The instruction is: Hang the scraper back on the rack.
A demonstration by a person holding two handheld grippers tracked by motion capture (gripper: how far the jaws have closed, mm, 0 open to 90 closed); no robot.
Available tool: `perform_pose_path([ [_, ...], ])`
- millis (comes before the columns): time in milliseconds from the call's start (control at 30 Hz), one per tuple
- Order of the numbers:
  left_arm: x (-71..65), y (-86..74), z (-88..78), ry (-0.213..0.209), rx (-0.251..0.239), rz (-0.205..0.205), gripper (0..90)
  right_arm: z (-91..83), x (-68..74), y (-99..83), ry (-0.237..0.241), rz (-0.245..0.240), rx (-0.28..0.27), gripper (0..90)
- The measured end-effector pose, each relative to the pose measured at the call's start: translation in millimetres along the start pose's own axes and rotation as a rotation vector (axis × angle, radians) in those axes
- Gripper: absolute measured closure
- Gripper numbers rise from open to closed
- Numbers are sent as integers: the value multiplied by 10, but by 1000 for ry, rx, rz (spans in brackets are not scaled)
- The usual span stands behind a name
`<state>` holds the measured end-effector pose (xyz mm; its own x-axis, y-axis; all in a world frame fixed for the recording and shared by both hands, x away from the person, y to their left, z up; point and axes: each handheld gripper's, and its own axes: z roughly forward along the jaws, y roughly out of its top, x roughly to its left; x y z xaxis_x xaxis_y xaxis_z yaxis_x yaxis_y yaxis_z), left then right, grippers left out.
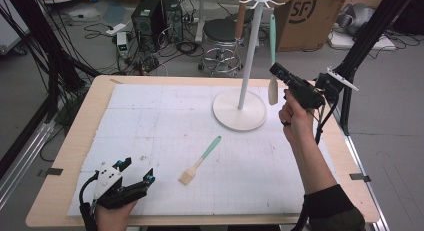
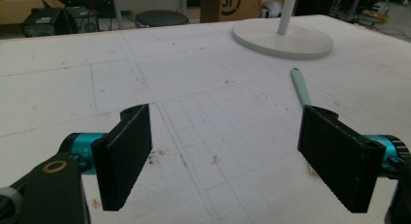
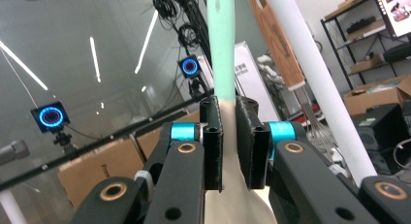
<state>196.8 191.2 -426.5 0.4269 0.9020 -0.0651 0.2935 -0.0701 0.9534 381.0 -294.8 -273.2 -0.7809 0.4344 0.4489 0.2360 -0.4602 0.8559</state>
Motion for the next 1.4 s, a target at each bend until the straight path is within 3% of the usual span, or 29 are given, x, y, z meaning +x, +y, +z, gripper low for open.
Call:
perform_pose_path([
  [567,12,-4,-4,5,-2,-6,207,85,-6,120,-16,-18,-31,822],
  [1400,30,-3,-14,9,-4,-9,208,242,-150,104,-38,-5,10,821],
])
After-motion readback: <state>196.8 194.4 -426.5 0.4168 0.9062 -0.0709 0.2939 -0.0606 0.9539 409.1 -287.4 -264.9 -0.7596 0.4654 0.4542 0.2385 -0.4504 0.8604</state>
